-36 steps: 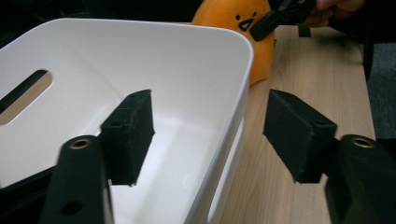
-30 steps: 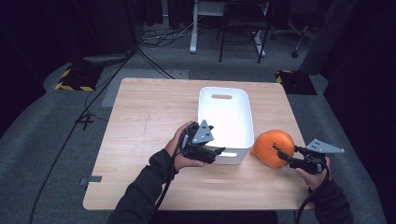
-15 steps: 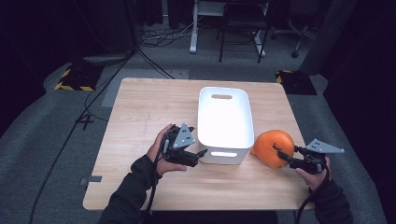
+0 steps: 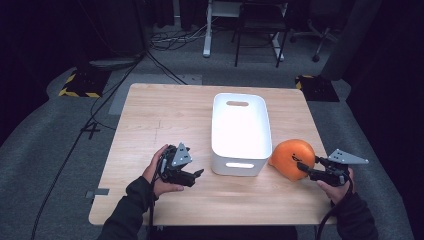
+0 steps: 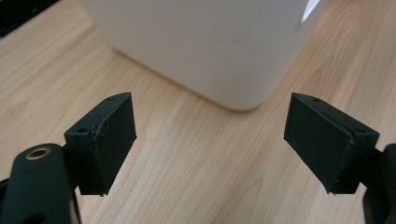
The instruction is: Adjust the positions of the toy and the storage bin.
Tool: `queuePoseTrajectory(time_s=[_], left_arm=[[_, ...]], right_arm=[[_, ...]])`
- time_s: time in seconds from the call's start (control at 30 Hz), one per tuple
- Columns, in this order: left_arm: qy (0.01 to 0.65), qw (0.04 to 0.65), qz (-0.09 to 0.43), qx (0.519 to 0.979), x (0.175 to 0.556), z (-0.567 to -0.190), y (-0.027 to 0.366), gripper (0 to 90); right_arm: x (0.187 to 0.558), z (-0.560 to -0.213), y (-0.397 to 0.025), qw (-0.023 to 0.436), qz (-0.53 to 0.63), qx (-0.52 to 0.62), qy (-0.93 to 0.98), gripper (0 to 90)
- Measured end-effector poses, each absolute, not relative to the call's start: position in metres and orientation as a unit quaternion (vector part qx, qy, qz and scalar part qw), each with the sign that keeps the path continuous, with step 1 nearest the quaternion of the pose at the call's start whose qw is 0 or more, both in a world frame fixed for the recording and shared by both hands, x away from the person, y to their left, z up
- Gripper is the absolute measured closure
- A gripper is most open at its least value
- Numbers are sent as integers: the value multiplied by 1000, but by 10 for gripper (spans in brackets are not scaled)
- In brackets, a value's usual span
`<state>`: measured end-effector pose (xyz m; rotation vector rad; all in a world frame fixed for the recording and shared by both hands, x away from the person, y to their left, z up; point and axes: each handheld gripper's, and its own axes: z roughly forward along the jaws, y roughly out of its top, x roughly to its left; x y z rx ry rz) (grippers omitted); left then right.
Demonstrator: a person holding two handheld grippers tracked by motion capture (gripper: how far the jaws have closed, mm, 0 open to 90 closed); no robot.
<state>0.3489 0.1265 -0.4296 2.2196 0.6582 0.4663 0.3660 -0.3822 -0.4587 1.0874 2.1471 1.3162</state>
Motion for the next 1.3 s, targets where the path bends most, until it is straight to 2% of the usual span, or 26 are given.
queuePoseTrajectory(time_s=[0.5,0.97,1.17,1.3], left_arm=[[284,315,184,887,347,-471,147,172],[335,317,157,873,332,-496,173,173],[370,340,132,854,329,-502,186,158],[367,340,134,855,329,-502,188,157]], right_arm=[[367,-459,-383,195,473,387,767,410],[368,-460,-383,193,473,390,766,414],[368,-459,-381,192,471,394,765,415],[368,-459,-382,195,471,391,767,416]])
